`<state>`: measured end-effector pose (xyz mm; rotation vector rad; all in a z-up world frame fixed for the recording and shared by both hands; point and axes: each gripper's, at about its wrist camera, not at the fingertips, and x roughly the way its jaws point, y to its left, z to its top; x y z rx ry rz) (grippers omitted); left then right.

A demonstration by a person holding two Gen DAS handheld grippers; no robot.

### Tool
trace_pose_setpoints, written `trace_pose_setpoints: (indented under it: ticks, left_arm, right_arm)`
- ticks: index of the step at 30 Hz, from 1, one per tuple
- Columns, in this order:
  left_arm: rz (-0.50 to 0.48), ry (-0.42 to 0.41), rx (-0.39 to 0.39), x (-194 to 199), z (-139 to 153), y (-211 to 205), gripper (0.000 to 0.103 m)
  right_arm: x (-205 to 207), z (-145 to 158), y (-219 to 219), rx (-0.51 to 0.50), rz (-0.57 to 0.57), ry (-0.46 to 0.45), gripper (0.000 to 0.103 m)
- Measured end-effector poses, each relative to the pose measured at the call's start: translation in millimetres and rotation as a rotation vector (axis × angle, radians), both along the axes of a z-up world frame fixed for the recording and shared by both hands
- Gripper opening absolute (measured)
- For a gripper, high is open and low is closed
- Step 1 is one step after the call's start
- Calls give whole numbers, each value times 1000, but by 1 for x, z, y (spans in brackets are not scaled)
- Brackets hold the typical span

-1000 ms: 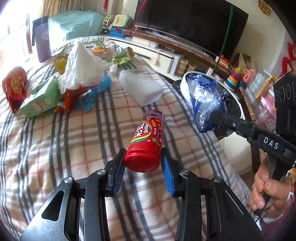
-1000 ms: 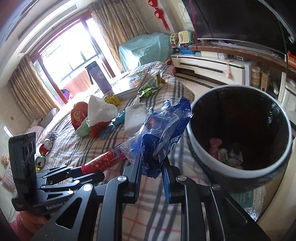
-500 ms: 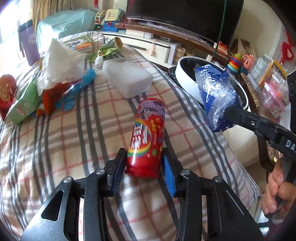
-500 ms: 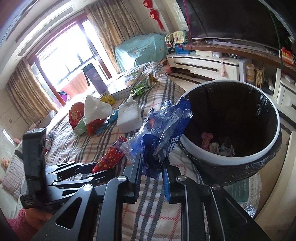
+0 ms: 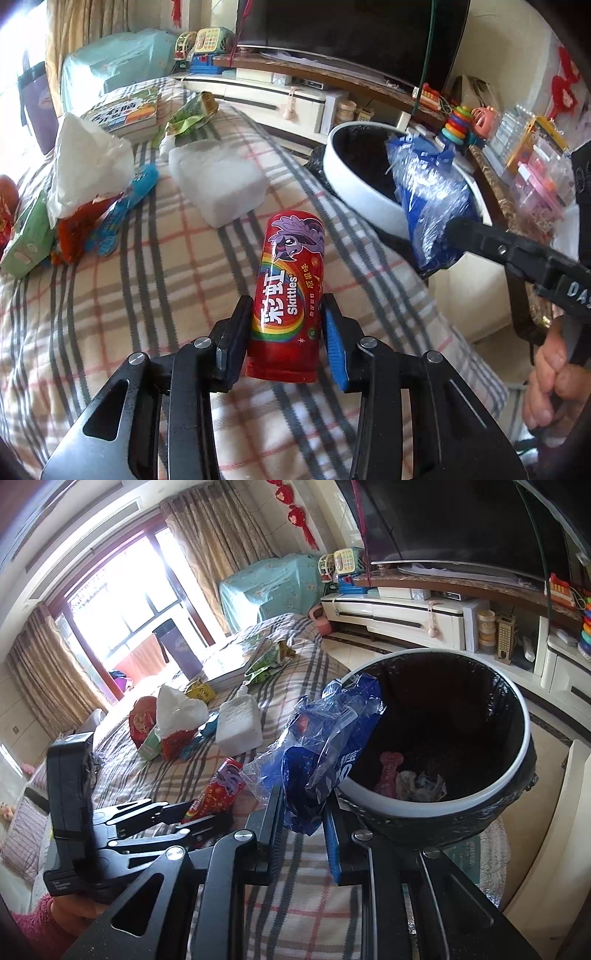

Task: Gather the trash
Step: 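Carry the Skittles tube and blue bag with both tools over the bin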

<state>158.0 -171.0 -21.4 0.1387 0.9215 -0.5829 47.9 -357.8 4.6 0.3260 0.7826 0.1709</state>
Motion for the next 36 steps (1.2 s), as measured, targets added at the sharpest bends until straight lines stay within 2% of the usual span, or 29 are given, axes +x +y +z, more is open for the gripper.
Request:
trace_pose_setpoints:
  ticks: [15, 22, 36]
  left_arm:
    - [-58, -19, -29, 15, 22, -42, 36]
    - [-85, -3, -31, 28, 27, -62, 36]
    - [-135, 6, 9, 48, 33, -105, 36]
  right_arm:
    - [-1, 4, -37, 6, -68, -1, 20]
    - [5, 6, -56, -6, -94, 3, 20]
    - [22, -6, -81, -20, -114, 60, 20]
